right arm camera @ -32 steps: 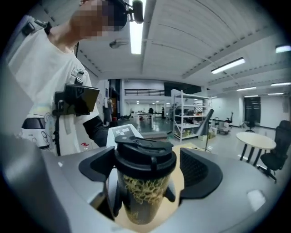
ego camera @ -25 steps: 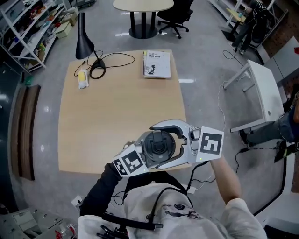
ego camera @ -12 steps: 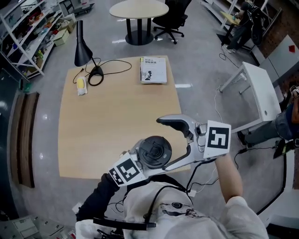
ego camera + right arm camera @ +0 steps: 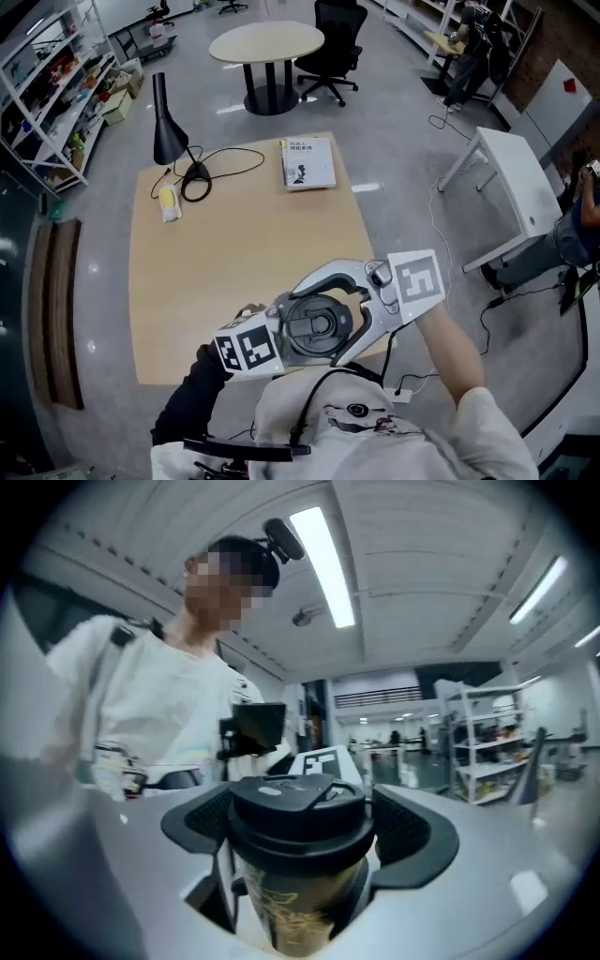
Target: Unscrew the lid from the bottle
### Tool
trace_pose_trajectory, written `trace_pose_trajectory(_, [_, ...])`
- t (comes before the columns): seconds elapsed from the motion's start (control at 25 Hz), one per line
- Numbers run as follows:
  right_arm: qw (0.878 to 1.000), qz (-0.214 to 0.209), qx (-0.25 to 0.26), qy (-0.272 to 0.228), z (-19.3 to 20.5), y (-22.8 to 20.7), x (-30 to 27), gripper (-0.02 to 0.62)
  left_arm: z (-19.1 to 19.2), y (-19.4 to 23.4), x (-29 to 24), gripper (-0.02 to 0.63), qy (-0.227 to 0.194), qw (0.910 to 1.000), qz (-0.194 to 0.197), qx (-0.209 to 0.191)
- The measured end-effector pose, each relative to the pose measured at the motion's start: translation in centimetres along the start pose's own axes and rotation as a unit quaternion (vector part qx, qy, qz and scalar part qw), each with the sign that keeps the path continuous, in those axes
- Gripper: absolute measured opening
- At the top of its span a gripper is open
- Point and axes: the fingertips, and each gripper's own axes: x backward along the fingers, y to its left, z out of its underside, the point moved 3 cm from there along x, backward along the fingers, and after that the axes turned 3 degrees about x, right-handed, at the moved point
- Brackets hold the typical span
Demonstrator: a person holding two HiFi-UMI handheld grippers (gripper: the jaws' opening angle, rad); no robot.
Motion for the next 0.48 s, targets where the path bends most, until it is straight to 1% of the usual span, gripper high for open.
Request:
trace_pose_trajectory(0.04, [0.999,-0.05,-0.008,-0.005,-0.1,0.4,0.0,0.462,-0.6,-0.7,-0.2,0.407,-0.011,0.9994,0.032,-0.001])
trace_pose_trajectory(0.08, [0.997,-0.081,-0.013,-0.009,-0.3,0.4,0.1,0.462,-1.1,-1.0,-0.3,0.407,-0.027,0.9983,0.051,0.003])
trace_pose_trajectory(0.12, [0.996,-0.086,-0.016,-0.013,-0.4,0.1,0.3,0.463,-1.5,-0.9,-0.3,0.407,-0.045,0.9974,0.055,0.012])
trace_pose_trajectory(0.16, [0.998,-0.062,-0.017,-0.016,-0.6,-0.6,0.7,0.488,-1.7,-0.5,-0.2,0.407,-0.061,0.9968,0.046,0.024])
trace_pose_trajectory(0.2, [1.0,-0.014,-0.014,-0.015,-0.8,-1.3,1.3,0.545,-1.6,0.2,0.1,0.407,-0.071,0.9964,0.025,0.038])
trace_pose_trajectory(0.24, [0.999,0.048,-0.008,-0.007,-0.9,-1.9,2.1,0.548,-1.2,1.1,0.3,0.407,-0.072,0.9961,-0.003,0.051])
trace_pose_trajectory(0.28, [0.993,0.115,-0.003,0.011,-0.7,-2.3,2.9,0.557,-0.5,2.1,0.6,0.407,-0.065,0.9953,-0.035,0.063])
trace_pose_trajectory(0.32, [0.983,0.179,0.0,0.038,-0.3,-2.6,3.5,0.557,0.3,3.1,0.8,0.408,-0.052,0.9937,-0.069,0.072])
trace_pose_trajectory(0.36, [0.969,0.236,0.0,0.072,0.5,-3.0,3.7,0.557,1.1,4.1,1.1,0.407,-0.035,0.9913,-0.101,0.077])
trace_pose_trajectory(0.4, [0.953,0.284,-0.001,0.105,1.3,-3.7,3.4,0.555,1.8,4.9,1.4,0.408,-0.017,0.9883,-0.129,0.079])
trace_pose_trajectory(0.44, [0.939,0.32,0.002,0.127,2.0,-4.5,2.7,0.551,2.4,5.6,1.7,0.407,0.001,0.9854,-0.151,0.079])
trace_pose_trajectory(0.48, [0.931,0.34,0.013,0.136,2.4,-5.3,1.8,0.549,2.7,6.0,1.9,0.407,0.015,0.9832,-0.164,0.079])
